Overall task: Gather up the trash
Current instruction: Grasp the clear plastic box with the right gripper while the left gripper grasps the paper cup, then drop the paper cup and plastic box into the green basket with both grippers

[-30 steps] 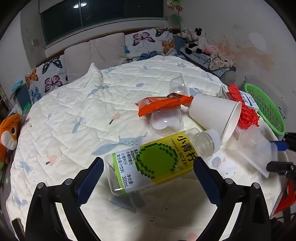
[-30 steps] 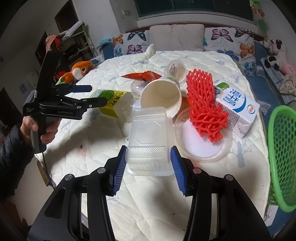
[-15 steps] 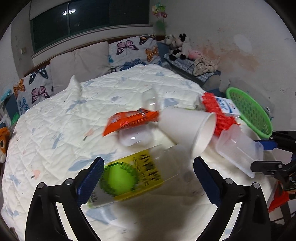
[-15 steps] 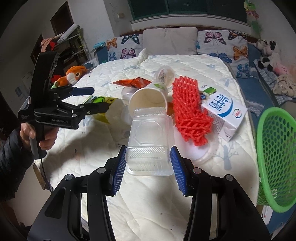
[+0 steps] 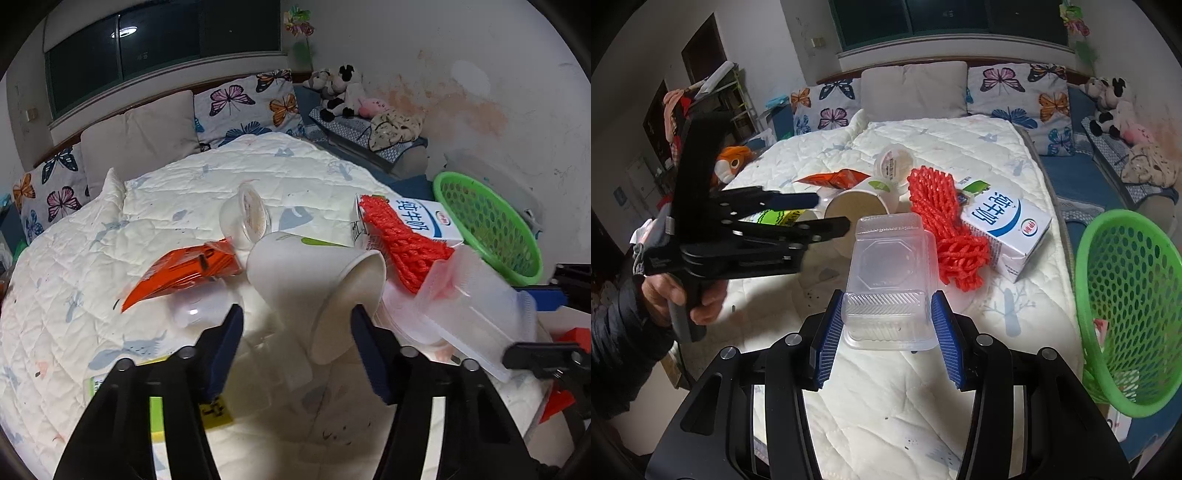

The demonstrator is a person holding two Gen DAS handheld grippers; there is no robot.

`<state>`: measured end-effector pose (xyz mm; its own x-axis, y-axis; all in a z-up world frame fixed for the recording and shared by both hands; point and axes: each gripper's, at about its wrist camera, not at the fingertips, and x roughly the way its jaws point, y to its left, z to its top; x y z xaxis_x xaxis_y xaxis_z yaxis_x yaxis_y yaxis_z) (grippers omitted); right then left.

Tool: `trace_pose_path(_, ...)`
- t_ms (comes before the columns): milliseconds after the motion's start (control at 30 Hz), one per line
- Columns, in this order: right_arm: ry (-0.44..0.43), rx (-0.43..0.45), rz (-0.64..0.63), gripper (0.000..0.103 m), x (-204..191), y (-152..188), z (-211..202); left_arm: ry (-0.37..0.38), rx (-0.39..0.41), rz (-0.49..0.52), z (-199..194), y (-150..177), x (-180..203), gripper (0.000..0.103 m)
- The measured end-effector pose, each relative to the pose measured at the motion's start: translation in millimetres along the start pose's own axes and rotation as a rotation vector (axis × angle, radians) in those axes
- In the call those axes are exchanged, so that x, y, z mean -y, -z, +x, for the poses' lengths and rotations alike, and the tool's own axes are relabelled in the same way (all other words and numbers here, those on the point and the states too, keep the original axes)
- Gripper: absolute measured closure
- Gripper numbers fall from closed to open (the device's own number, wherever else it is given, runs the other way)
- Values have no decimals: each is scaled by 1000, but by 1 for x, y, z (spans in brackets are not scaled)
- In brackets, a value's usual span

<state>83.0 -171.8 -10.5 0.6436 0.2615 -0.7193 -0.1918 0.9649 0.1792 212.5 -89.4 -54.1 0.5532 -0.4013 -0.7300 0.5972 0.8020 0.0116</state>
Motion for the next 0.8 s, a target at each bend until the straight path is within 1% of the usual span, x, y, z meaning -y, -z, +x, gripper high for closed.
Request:
trace_pose_path(67, -5, 6, 0, 54, 0, -1, -3, -6, -6, -12, 5, -1, 0, 61)
trace_pose_path(100, -4, 11, 0, 54, 0, 0, -6, -8, -10, -21, 8, -2, -1, 66)
trace_pose_path(167, -5, 18, 2, 54, 0, 0, -10, -12, -13, -39, 10, -2, -3, 81)
trace_pose_path(200, -9, 23, 7, 54, 1, 0, -13, -16, -13, -50, 11, -2, -4, 83)
trace_pose_path(267, -11, 32, 11, 54, 2, 0, -17, -23, -3, -69, 9, -2, -7, 93)
trace_pose_path(400, -14, 54, 19, 54, 6, -1, -27, -26, 11, -89, 1, -2, -10, 100)
trace_pose_path(600, -10, 93, 38, 54, 13, -1, -45, -13, 51, -109, -21, -3, -9, 100)
trace_pose_path(700, 7, 111, 43, 54, 17, -1, -53, -16, 78, -112, -35, -4, -5, 100)
trace_pose_path(800, 23, 127, 57, 54, 24, 1, -60, 4, 104, -127, -48, -8, -4, 100)
